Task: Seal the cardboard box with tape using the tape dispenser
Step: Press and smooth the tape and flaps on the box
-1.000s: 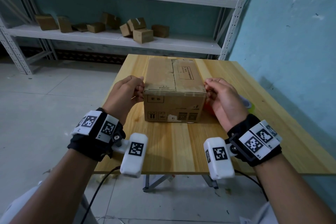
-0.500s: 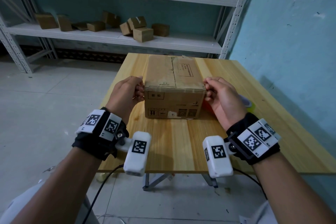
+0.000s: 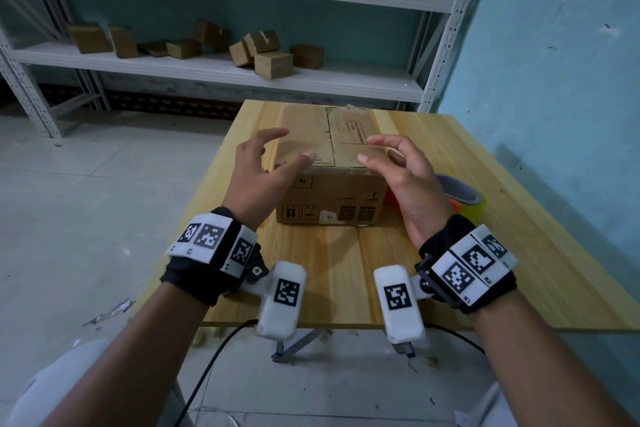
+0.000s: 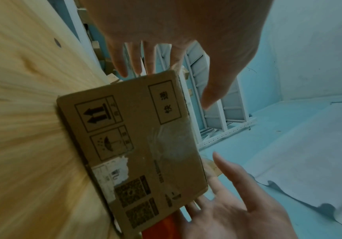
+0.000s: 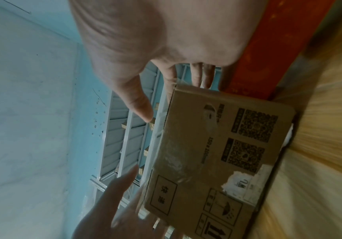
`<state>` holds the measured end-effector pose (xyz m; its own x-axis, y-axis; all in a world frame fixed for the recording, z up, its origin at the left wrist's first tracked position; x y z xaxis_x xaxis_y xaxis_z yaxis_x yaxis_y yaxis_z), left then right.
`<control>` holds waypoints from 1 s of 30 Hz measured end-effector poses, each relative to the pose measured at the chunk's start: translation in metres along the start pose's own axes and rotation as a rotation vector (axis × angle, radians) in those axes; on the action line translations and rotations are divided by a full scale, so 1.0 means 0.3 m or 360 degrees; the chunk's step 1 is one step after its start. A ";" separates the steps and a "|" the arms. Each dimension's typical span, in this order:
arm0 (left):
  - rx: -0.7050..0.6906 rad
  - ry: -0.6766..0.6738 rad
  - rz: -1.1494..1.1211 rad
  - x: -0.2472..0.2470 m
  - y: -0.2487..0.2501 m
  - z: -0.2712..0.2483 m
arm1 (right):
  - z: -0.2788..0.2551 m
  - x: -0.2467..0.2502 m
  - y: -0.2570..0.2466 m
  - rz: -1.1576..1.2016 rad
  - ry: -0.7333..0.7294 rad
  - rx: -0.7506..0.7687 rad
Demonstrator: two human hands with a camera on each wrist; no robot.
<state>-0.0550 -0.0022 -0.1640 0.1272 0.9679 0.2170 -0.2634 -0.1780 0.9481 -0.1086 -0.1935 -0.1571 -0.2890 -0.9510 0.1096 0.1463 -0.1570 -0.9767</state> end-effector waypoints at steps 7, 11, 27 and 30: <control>0.0102 -0.0075 -0.0239 -0.055 0.004 -0.004 | 0.007 -0.035 0.018 -0.0014 0.0070 -0.0073; 0.0094 -0.0036 -0.0245 -0.062 -0.002 0.000 | 0.013 -0.040 0.028 -0.0024 0.0074 -0.0072; 0.0074 -0.0045 -0.0233 -0.060 -0.028 0.011 | 0.021 -0.027 0.049 -0.0023 0.0068 0.0018; 0.0060 -0.0035 -0.0224 -0.059 -0.029 0.011 | 0.023 -0.024 0.051 -0.0040 0.0061 0.0030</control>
<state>-0.0518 -0.0185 -0.1752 0.1814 0.9797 0.0860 -0.2057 -0.0477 0.9775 -0.0977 -0.1910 -0.1714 -0.3287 -0.9359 0.1266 0.1559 -0.1859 -0.9701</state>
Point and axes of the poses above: each hand's wrist, its own z-axis towards the middle knuckle, its own x-axis out of the back of the hand, y = z × x, the point moved 3 cm from there along z, towards the middle knuckle, and after that the axes turned 3 degrees about -y, right-handed, at the moved point
